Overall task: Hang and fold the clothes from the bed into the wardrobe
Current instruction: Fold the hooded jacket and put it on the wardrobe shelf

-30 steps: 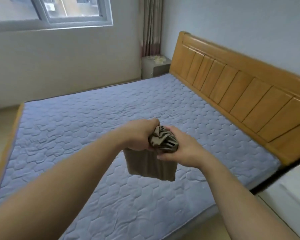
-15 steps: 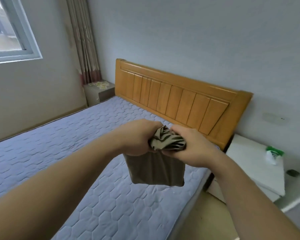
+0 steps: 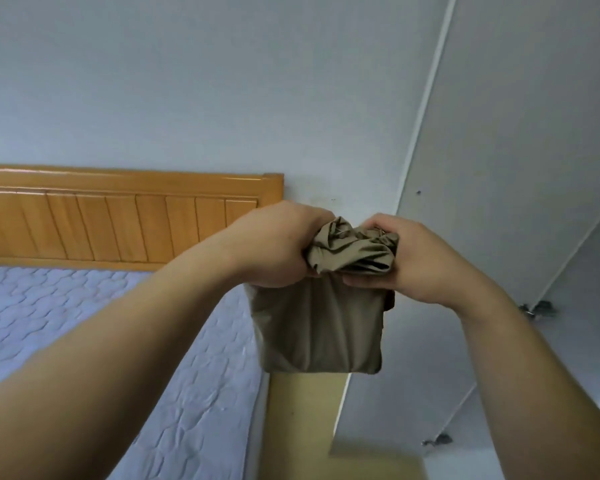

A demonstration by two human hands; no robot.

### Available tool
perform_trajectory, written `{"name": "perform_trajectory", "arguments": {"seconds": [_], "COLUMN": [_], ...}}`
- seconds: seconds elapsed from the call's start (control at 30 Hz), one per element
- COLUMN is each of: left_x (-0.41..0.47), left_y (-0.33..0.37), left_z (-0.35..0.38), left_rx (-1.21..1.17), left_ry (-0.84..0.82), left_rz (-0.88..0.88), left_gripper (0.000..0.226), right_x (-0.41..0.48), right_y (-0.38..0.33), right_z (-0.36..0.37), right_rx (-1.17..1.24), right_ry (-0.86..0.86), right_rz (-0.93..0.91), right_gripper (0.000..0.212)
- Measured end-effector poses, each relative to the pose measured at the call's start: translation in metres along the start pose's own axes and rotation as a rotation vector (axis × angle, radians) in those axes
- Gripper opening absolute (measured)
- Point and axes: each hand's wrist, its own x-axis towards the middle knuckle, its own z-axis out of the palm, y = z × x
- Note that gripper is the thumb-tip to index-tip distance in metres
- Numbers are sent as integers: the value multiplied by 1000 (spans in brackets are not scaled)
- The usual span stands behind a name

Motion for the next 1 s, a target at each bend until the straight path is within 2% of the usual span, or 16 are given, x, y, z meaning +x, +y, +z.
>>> {"name": "perform_trajectory", "arguments": {"seconds": [0.1, 0.23, 0.4, 0.5, 0.6, 0.7, 0.9, 1.0], "left_x": [52, 119, 190, 224, 251, 272, 296, 297], "left_y": [36, 88, 158, 198, 233, 268, 339, 373], "left_z": [-2, -11, -34, -53, -72, -94, -133, -143], "left_rx": [-2, -18, -71, -110, -149, -185, -286, -352], "left_ry": [45, 86, 144, 183, 203, 237, 333, 376], "left_rz": [166, 348, 549, 656, 732, 808, 996, 1090], "left_gripper": [17, 14, 24, 29, 34, 41, 31, 25], "right_x": [-26, -64, -98, -118, -131, -140, -176, -201], "right_y": [33, 68, 96, 93, 77, 62, 22, 7], "right_z": [-49, -106, -174, -208, -237, -269, -320, -335], "right_rx": [150, 66, -45, -154, -209, -302, -250, -306], "right_ry": [38, 41, 166, 232, 346, 499, 768, 902], "right_rz": [54, 164, 353, 427, 421, 392, 377, 432], "right_gripper": [60, 93, 107, 86, 63, 60, 55, 48]}}
